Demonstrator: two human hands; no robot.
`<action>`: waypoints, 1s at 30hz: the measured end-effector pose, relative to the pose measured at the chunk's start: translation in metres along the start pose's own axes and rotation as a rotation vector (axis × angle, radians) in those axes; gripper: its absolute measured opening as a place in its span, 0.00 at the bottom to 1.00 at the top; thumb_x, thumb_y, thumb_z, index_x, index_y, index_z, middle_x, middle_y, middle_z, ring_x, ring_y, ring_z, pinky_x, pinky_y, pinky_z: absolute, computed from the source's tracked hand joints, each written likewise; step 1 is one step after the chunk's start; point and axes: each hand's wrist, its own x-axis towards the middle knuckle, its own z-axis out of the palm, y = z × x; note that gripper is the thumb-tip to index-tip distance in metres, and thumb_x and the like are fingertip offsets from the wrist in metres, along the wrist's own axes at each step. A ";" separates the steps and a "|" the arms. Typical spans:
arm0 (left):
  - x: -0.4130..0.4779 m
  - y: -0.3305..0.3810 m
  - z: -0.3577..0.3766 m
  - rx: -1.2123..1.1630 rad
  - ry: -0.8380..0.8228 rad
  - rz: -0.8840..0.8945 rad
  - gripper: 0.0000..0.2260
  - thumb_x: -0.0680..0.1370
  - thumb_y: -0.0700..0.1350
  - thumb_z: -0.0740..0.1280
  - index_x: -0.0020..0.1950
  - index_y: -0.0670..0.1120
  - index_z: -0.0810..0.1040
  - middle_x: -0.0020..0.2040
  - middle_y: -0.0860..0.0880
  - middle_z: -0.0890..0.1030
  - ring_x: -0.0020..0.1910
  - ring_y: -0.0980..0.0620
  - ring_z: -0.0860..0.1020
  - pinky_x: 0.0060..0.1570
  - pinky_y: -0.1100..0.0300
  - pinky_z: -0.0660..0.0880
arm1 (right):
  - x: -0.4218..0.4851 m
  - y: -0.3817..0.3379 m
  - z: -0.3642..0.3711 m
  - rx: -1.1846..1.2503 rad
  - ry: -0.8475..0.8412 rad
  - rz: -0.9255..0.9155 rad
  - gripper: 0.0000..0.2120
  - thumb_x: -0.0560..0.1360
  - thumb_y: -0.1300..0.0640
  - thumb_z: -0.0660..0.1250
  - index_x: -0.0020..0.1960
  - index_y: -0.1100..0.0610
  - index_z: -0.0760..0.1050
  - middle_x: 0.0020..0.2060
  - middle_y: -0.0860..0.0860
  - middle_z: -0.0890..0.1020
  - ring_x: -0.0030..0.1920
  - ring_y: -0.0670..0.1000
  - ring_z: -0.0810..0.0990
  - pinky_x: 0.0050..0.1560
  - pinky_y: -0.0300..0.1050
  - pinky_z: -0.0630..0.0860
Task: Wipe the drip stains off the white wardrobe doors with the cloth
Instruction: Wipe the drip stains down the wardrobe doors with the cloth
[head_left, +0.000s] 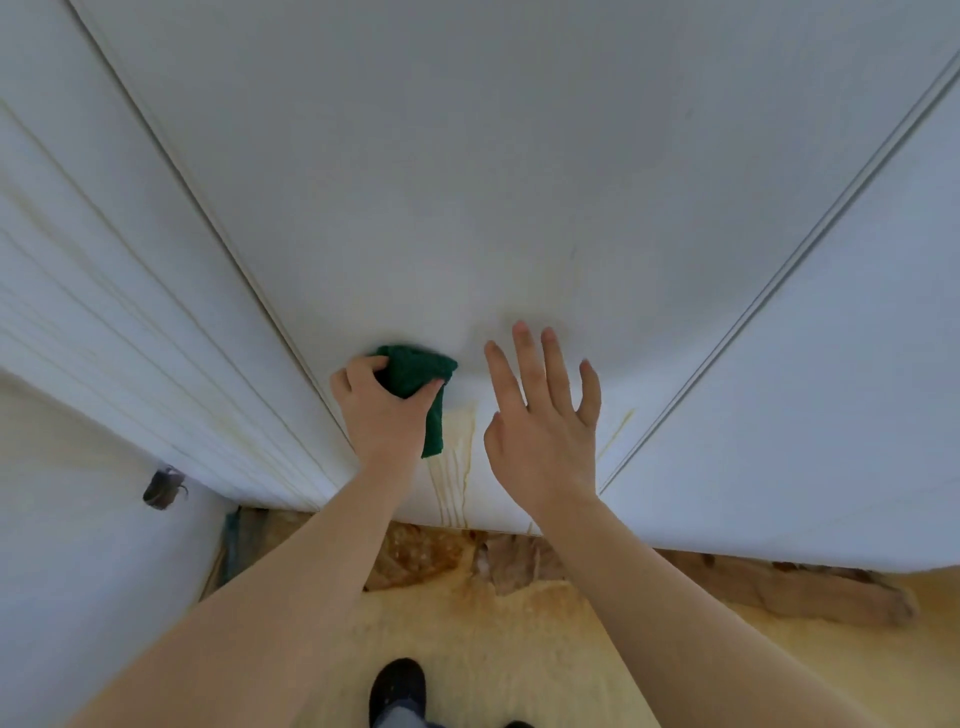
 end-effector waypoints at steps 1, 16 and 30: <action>0.000 0.000 -0.001 0.001 0.014 0.007 0.26 0.68 0.44 0.76 0.61 0.41 0.69 0.63 0.44 0.67 0.57 0.49 0.70 0.52 0.65 0.65 | 0.002 0.001 0.003 -0.001 -0.002 -0.023 0.37 0.66 0.58 0.68 0.72 0.53 0.57 0.72 0.54 0.58 0.72 0.57 0.56 0.68 0.59 0.48; 0.010 -0.039 0.024 -0.166 0.176 0.395 0.25 0.70 0.43 0.74 0.62 0.43 0.66 0.61 0.48 0.62 0.54 0.62 0.61 0.51 0.67 0.60 | 0.022 0.018 0.086 -0.085 0.450 -0.141 0.22 0.79 0.44 0.55 0.72 0.47 0.63 0.73 0.49 0.59 0.76 0.55 0.47 0.72 0.63 0.46; 0.035 -0.070 0.065 -0.177 0.589 0.834 0.27 0.70 0.54 0.66 0.66 0.45 0.68 0.62 0.41 0.67 0.57 0.46 0.68 0.52 0.55 0.66 | 0.051 0.024 0.129 -0.103 0.896 -0.219 0.22 0.78 0.45 0.59 0.69 0.51 0.70 0.71 0.55 0.67 0.72 0.60 0.56 0.71 0.64 0.43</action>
